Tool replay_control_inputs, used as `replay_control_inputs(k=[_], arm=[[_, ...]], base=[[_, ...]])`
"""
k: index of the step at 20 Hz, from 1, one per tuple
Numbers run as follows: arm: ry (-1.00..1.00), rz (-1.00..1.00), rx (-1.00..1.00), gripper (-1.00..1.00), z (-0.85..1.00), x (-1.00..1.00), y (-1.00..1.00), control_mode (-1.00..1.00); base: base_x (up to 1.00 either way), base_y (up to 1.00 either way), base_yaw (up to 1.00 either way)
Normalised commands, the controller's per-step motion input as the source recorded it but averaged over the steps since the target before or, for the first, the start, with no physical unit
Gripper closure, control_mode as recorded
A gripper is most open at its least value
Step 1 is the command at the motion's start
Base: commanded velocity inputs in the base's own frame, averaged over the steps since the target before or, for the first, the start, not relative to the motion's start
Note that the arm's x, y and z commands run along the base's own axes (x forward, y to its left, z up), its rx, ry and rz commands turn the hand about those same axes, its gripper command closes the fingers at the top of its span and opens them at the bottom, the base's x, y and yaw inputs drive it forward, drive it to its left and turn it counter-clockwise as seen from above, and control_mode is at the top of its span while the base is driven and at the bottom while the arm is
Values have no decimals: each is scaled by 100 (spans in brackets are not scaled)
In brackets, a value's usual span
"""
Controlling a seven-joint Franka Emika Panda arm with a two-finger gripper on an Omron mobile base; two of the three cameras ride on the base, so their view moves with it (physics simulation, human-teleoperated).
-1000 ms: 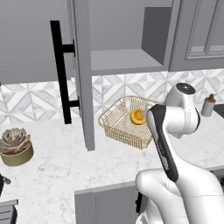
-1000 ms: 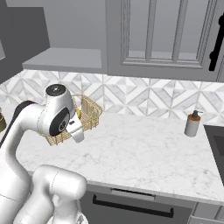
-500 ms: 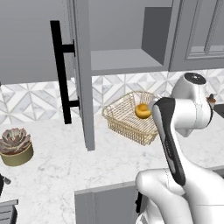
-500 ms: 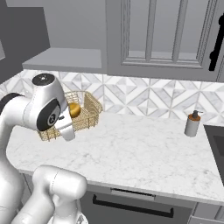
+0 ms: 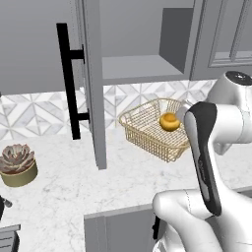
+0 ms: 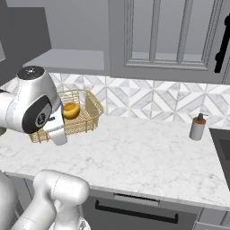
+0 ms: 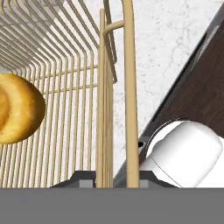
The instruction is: Open the cabinet, pick up the bread from the cabinet and place it in the basket. Then move the basket to the dining counter.
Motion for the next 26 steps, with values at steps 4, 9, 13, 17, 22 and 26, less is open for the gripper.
replay_control_inputs(k=[4, 9, 13, 17, 22, 26], arm=[[-14, -2, 0, 100, 8, -29, 0, -100], [-17, 0, 0, 100, -2, -7, 0, -100], [-5, 0, 0, 100, 0, 0, 0, -100], [0, 0, 0, 100, 0, 0, 0, -100], [0, 0, 0, 100, 0, 0, 0, -100], [0, 0, 0, 100, 0, -9, -4, -100]], base=[[0, 0, 0], [0, 0, 0], [0, 0, 0], [0, 0, 0], [0, 0, 0], [0, 0, 0]])
